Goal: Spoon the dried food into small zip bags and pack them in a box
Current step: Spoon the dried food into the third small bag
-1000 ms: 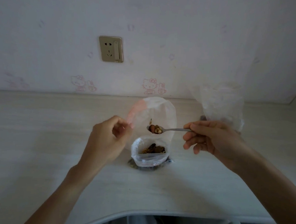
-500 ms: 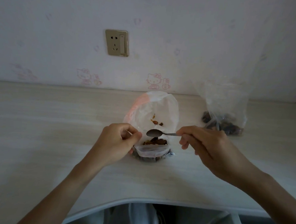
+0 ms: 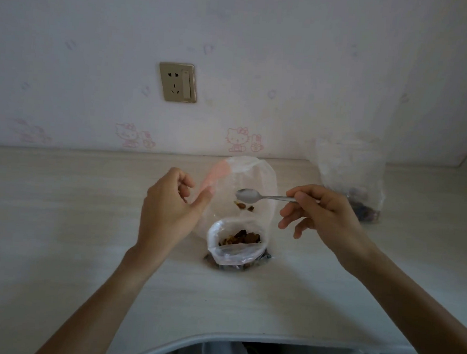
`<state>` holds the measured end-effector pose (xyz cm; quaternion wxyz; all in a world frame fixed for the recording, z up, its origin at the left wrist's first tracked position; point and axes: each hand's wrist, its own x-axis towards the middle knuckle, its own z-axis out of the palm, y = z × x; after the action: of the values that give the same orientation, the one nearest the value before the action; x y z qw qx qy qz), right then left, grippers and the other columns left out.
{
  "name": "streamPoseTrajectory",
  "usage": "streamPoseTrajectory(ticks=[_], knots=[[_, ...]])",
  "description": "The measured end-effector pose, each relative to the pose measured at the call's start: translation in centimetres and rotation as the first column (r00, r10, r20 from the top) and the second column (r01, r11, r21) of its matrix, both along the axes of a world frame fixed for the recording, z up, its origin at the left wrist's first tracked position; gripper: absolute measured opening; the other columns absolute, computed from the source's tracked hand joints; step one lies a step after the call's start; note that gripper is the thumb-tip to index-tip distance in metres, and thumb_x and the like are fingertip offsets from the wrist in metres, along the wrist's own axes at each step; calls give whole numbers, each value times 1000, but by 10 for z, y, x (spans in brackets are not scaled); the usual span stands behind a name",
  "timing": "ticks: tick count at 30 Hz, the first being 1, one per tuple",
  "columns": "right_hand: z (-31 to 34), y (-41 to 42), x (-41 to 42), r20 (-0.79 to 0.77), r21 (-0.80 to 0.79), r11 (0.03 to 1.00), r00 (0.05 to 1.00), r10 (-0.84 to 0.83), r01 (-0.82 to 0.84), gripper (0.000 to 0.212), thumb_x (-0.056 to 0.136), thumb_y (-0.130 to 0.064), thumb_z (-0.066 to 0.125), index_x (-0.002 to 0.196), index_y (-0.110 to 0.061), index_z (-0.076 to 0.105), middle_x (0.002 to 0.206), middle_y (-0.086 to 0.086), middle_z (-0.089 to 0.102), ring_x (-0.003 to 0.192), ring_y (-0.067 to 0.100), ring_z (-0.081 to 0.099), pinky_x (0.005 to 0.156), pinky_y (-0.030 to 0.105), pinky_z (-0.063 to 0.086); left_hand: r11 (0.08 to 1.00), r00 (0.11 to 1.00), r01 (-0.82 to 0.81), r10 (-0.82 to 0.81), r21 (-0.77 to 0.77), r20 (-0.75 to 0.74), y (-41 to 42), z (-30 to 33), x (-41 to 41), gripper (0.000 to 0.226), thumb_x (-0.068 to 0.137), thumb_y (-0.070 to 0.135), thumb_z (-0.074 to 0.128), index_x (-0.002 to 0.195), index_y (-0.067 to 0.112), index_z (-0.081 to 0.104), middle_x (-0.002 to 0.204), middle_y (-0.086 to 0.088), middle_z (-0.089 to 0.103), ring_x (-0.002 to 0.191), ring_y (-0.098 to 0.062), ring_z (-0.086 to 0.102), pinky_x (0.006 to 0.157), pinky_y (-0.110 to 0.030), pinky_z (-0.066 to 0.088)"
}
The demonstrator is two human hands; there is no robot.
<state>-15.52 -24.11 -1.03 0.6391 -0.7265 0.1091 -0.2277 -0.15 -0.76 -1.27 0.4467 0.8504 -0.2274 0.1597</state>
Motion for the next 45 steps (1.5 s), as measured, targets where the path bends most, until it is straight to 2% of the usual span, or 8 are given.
streamPoseTrajectory(ticks=[6,13,17,24,32,37,42,45], knots=[[-9,-4,34,-81,-80,991,991,-111,104,21,108,-5,43,106,-3,64,74,11,75,64,29,75,45,30,54,945,950,69,36,318,-310,-39,-5,26,101,56,96,60,124,22,51,112,10,60,96,-16,63,73,-34,49],[-15,5,55,-77,-418,891,970,-231,179,24,109,-7,42,105,-8,66,78,6,71,60,22,70,49,21,48,969,924,68,28,236,-382,-61,-19,41,44,69,52,90,78,17,65,72,4,69,64,-12,68,52,-28,50],[-21,7,56,-71,-555,811,961,-269,186,26,108,-9,40,110,-8,66,78,-2,68,60,15,66,60,28,57,968,955,28,47,248,-293,-60,-28,43,22,78,30,82,69,20,65,62,6,67,55,-9,65,45,-21,41],[-26,9,52,-54,-618,766,962,-267,178,25,107,-10,43,110,-8,68,75,-7,67,63,7,63,68,37,58,976,984,79,-44,203,-174,-55,-29,43,2,90,20,63,90,19,61,78,5,66,66,-10,61,52,-25,41],[-25,12,61,-107,-511,829,940,-324,227,27,103,-3,43,98,-6,69,71,5,69,56,18,64,61,41,57,984,918,178,-168,-6,-359,-64,-18,41,28,88,-1,53,107,17,65,95,6,69,88,-12,67,62,-21,51],[-28,10,63,-174,-328,911,932,-319,250,28,104,-3,42,99,-7,70,66,10,70,41,9,58,45,17,46,983,916,182,-177,-22,-360,-66,-23,41,21,87,30,79,101,23,64,92,8,70,83,-8,68,59,-17,49],[-29,9,63,-204,-290,921,923,-327,262,27,104,-4,45,101,-6,72,64,11,68,41,11,56,43,19,45,971,967,29,34,238,-254,-70,-27,43,56,76,67,81,79,16,58,73,5,62,68,-11,63,50,-26,38],[-28,9,62,-197,-337,908,925,-324,247,27,104,-5,46,98,-10,72,62,2,65,42,9,56,45,22,48,942,965,-25,111,336,-239,-72,-25,43,50,81,63,76,71,18,58,66,4,62,60,-12,60,48,-24,35]])
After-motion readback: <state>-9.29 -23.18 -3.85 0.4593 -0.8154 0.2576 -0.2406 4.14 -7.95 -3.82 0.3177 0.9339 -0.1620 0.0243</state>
